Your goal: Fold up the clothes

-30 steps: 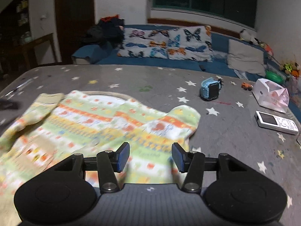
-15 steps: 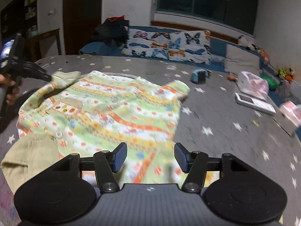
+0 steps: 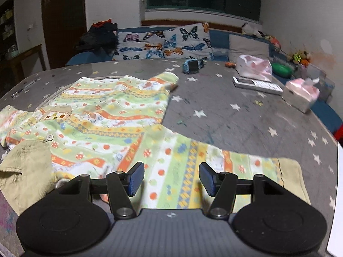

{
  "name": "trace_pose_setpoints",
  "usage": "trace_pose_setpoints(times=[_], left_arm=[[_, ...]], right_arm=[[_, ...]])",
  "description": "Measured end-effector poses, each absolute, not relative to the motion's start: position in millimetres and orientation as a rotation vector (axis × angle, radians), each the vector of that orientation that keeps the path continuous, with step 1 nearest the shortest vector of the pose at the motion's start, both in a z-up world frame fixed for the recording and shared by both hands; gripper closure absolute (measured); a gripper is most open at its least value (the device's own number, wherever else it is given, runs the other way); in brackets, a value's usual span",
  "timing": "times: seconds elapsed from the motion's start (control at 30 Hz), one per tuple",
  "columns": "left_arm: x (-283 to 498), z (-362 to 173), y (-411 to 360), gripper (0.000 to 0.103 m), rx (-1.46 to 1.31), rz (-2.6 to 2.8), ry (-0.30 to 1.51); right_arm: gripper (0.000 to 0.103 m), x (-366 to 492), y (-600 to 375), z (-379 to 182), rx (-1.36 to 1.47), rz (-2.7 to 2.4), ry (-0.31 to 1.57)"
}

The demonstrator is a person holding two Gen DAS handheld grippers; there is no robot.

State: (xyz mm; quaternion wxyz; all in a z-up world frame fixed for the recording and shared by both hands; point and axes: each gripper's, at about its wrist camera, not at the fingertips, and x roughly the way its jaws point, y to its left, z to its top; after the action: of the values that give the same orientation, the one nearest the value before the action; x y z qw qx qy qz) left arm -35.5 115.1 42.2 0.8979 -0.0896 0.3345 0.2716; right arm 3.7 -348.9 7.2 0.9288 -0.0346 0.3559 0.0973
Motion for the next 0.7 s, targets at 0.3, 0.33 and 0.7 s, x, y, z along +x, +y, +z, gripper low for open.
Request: trace_pose_setpoints(times=[0.3, 0.33, 0.7], left_arm=[[-53, 61, 66, 0.089, -0.165, 0.31, 0.682], [-53, 62, 55, 0.089, -0.155, 0.255, 0.684], [-38, 46, -42, 0.089, -0.059, -0.122, 0.736]], right_arm=[[0.045, -12, -376, 7, -0.014, 0.093, 0.739], [0.045, -14, -380, 6, -0.005, 0.075, 0.739], [0.047, -21, -451, -3, 0.057, -0.172, 0.704]])
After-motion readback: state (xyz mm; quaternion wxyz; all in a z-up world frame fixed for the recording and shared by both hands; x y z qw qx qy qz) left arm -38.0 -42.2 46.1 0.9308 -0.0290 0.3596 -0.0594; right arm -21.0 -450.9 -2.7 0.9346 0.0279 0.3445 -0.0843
